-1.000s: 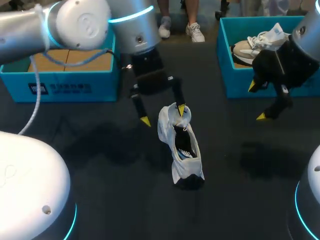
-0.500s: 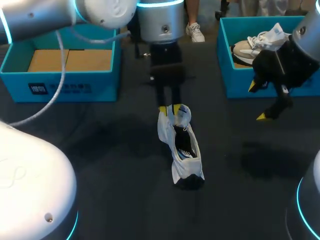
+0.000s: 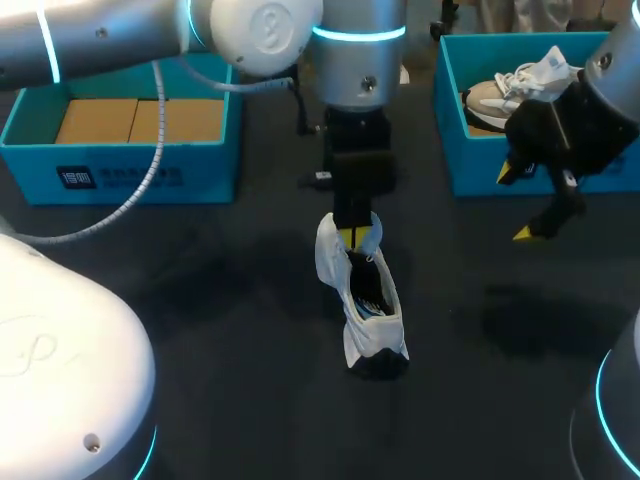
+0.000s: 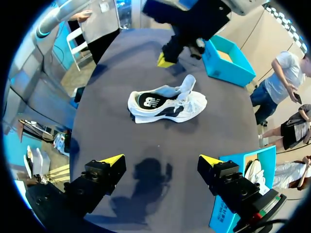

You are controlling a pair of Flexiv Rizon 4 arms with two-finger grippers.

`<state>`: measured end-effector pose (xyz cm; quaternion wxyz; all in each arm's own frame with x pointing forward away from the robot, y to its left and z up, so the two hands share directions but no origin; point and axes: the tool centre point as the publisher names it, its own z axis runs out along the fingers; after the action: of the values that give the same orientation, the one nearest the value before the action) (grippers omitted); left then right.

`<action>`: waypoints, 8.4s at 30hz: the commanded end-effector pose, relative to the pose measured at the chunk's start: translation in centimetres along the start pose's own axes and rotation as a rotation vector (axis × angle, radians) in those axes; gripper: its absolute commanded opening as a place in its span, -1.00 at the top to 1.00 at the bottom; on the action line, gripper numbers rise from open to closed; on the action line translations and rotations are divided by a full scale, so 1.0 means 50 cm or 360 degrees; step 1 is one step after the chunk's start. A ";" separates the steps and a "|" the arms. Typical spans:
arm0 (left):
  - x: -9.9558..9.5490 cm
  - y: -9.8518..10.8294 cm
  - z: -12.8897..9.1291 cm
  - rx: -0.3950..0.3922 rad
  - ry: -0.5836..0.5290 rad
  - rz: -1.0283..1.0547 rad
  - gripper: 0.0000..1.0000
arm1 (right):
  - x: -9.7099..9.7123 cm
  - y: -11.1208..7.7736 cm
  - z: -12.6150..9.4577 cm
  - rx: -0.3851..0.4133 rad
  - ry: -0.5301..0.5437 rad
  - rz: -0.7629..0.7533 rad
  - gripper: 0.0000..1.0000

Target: Take the shoe out of the shoebox, open the shoe tongue, remove and reinsert the insole, then place the shoe into the shoebox

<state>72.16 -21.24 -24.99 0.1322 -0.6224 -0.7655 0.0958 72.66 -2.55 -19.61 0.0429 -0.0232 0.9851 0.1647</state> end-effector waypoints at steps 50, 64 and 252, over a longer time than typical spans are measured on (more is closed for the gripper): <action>-0.066 0.021 0.231 -0.0350 0.0119 0.0192 1.00 | 0.001 -0.002 0.001 0.0001 -0.0002 -0.0001 -1.00; -0.065 0.021 0.310 -0.0370 0.0109 0.0181 1.00 | 0.001 -0.002 0.001 0.0001 -0.0002 -0.0001 -1.00; -0.057 0.072 0.110 -0.0784 -0.0313 0.0204 0.76 | 0.001 -0.002 0.001 0.0001 -0.0002 -0.0001 -1.00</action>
<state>74.23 -23.27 -31.31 -0.1034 -0.6701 -0.7345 -0.0269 72.60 -2.61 -19.60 0.0435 -0.0233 0.9851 0.1646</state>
